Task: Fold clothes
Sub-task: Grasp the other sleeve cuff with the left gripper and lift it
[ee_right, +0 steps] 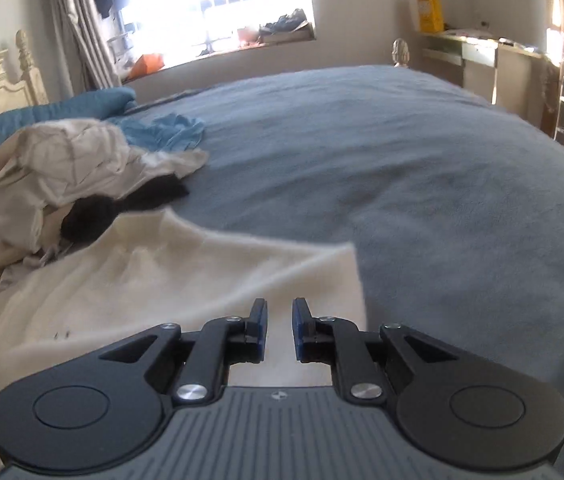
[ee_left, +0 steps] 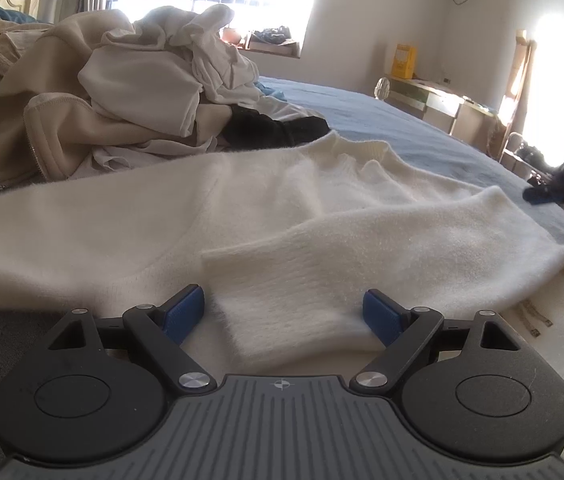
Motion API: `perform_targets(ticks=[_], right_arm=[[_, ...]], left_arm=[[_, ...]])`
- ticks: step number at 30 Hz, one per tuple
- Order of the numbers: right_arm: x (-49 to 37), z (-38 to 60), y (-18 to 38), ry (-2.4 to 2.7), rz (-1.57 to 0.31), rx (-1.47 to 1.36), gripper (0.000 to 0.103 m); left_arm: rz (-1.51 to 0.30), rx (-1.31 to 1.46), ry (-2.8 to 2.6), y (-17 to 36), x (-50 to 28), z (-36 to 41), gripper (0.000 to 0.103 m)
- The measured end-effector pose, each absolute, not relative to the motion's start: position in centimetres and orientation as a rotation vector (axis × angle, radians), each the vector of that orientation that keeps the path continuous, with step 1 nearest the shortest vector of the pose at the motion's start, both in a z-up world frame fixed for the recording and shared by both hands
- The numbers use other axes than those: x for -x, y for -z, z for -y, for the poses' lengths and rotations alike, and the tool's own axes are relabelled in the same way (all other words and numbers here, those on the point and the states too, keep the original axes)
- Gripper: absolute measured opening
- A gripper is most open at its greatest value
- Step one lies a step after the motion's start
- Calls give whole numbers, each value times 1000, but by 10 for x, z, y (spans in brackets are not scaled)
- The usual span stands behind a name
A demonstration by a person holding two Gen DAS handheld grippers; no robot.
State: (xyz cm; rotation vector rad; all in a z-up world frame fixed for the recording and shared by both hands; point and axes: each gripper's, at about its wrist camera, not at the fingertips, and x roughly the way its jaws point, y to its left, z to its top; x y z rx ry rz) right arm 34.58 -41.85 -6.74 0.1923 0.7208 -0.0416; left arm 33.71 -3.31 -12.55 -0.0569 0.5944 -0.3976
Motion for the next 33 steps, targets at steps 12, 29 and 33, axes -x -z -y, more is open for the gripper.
perform_targets(ticks=[12,29,33], right_arm=[[-312,290,61,-196,-692,-173,18],[-336,117,94,-399,-733,49,21],[-341,123,117,-383,-711,-55,22]], left_arm=[[-592,236,326,95,-310,-22,89],[-508,534,-137,107,-266,-225,85],[-483,649,-245,119,-275,-259,81]])
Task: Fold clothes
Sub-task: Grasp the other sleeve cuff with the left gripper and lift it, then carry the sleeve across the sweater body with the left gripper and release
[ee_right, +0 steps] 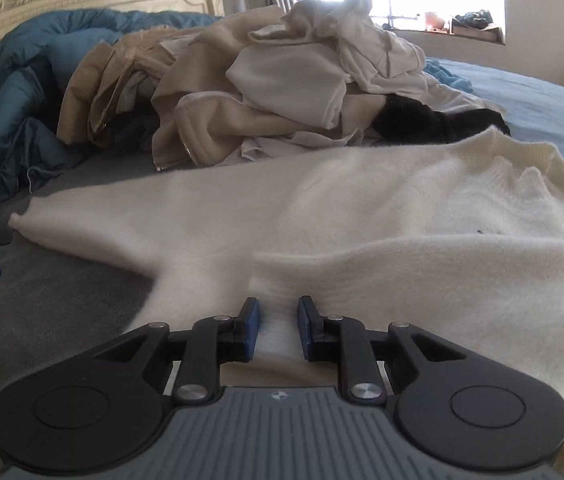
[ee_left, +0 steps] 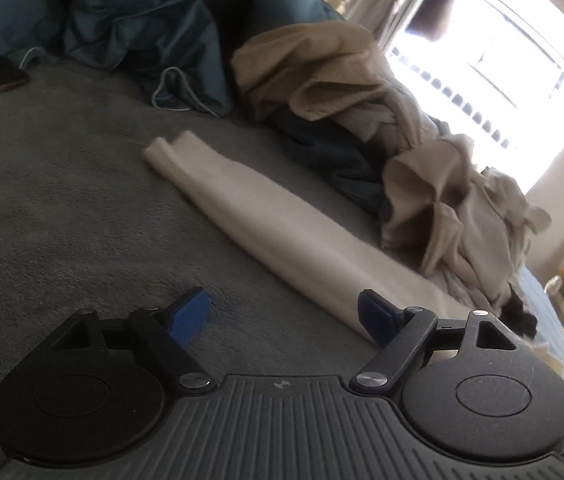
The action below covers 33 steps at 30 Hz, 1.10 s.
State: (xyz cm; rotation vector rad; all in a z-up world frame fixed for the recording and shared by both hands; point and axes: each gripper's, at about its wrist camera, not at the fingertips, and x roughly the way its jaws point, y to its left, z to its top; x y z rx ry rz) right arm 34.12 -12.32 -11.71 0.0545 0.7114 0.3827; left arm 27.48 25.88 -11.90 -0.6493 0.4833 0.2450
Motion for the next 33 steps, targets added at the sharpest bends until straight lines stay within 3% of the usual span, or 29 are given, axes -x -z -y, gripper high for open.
perform_targets(ticks=[9,11,14,17,25,30,33], right_arm=[[-336,124,122,-370,-668,-72,22],[-335,124,122,-368,-662,-73,22],[-335,126,123,-371,-659,-85,22],[-335,128,124,-375,-656,-99,22],[-336,135,125,-393,-651,-147,23],[-336,138,125,-403,-648,-172,24],[-337,144,125,-432,-646,-210,30]], left_arm=[[-401,823,-410,126,-307,-303,78],[-394,843,-466,127,-315,-308,67],[-400,814,-528,128,-324,-308,34],[-388,818,-527,127,-327,-309,10],[-240,630,-428,64,-315,-263,8],[-160,503,-264,1,-304,-187,8],[-131,451,-179,-26,-300,-135,7]])
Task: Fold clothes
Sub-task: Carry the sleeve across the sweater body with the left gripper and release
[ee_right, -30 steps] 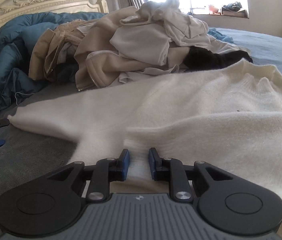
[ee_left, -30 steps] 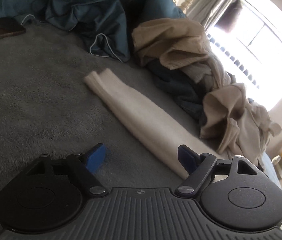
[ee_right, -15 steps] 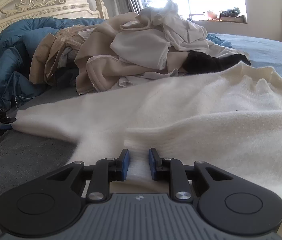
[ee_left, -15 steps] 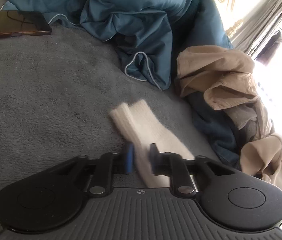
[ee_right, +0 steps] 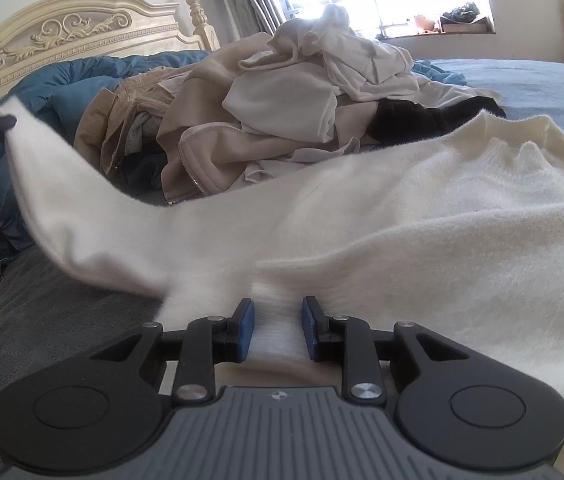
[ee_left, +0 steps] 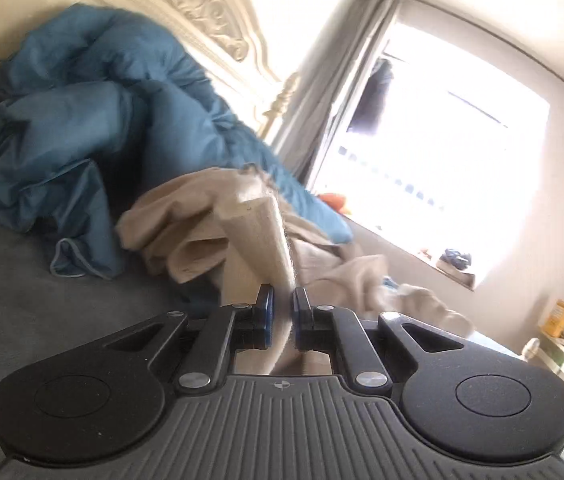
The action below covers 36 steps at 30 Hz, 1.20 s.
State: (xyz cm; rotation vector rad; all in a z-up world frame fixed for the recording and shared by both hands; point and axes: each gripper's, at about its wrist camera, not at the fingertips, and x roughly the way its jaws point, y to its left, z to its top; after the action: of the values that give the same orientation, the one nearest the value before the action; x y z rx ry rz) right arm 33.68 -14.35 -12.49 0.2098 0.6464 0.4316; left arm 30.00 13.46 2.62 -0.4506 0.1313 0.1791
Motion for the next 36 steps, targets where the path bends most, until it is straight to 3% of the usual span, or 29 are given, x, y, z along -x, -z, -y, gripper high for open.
perform_targets(ticks=[10,16,20,21,23,25,29,36], right_arm=[[-328,233,106,-516,-689,-567,43],[-278,348,93,-366,-621,-648,48],[-247,404,116,-313,-549,-811,50],[-242,412,124,-308,-526,-857,50],[-243,421,134,-312,-535,-913,50],[-247,420,133,-340,-545,-914,50],[-247,409,125,-398,-517,-881,51],[-262,374,121,-455,-588,-885,52]], left_arm=[[-123,273,24,-43,-302,24,7],[-198,197,112,-3,-311,87,7],[-336,79,173,47,-314,120,10],[-389,55,200,59,-316,125,13],[-491,-5,274,81,-318,134,35],[-535,-57,315,91,-310,135,39],[-473,-69,354,85,-278,110,75],[-487,-242,234,79,-262,67,76]])
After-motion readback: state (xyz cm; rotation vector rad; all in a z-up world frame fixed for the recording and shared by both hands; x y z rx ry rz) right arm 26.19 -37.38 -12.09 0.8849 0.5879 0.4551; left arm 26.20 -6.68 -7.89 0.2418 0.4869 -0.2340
